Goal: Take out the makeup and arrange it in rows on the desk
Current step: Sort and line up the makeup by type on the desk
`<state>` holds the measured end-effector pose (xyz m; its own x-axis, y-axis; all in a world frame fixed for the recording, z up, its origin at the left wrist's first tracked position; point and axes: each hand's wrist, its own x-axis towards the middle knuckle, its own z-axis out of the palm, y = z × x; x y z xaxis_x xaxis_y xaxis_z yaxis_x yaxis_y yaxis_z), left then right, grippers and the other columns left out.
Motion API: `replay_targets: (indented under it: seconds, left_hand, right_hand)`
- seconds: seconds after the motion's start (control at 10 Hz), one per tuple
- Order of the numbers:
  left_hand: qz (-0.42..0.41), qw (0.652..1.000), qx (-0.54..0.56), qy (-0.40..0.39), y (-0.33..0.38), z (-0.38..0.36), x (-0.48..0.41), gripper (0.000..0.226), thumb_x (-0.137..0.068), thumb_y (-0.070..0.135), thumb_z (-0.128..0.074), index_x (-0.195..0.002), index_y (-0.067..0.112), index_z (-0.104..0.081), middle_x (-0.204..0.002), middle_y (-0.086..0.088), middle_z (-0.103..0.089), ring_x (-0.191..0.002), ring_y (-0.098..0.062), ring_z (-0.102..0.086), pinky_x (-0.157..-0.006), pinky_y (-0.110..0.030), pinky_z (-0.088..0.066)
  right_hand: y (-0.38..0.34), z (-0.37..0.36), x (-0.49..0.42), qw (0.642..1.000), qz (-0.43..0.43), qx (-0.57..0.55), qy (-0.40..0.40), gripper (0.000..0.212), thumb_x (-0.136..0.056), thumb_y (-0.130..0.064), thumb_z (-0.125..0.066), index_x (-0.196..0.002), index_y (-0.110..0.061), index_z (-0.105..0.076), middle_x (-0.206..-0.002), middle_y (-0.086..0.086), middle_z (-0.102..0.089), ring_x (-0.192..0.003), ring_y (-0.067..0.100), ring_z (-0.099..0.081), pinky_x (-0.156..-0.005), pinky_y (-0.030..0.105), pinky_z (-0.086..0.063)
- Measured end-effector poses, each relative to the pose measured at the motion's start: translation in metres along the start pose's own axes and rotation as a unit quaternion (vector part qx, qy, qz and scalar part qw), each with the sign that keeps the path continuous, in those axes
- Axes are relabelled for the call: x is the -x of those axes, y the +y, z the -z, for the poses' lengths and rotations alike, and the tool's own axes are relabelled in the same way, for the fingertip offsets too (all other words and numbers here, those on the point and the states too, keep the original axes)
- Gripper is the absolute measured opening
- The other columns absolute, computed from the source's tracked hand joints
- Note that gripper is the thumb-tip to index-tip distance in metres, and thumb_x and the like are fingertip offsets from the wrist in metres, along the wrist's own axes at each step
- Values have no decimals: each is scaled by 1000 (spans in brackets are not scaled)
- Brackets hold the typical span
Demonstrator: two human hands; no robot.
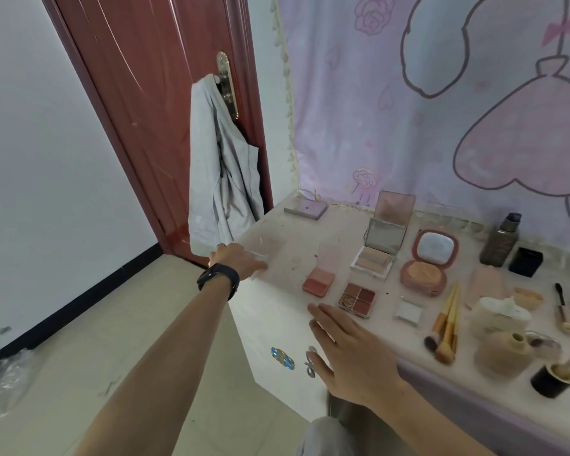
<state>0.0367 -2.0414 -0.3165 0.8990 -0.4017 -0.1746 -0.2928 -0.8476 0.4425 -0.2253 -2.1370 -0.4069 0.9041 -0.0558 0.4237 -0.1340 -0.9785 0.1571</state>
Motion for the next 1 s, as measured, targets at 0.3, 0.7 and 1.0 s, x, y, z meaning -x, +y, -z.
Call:
replay_targets:
  seconds: [0.3,0.7,1.0]
  left_hand:
    - [-33,997,37,62,8,-15,7,66,-79,52,-69,-133,16,-54,-129,-9,-56,-124,-33,-44,-97,-39,-38]
    - [-85,991,104,26,17,-39,23,85,-77,47,-76,-149,19,-42,-137,-7,-51,-131,-29,-37,-109,-44,-40]
    - [-70,982,169,40,8,-44,30,92,-70,58,-79,-147,25,-42,-131,-5,-52,-113,-23,-57,-101,-37,-50]
  right_hand:
    - [1,0,-2,1000,2,0,15,50,-92,-49,-49,-114,-12,-73,-143,5,-58,-132,21,-53,-109,35,-45]
    - [-1,3,-2,1000,-13,-24,0,47,-88,-53,-58,-113,-17,-74,-142,2,-58,-132,19,-54,-107,31,-44]
    - [-1,4,0,998,-11,-63,-19,46,-90,-49,-55,-116,-15,-72,-144,3,-57,-133,20,-52,-109,33,-43]
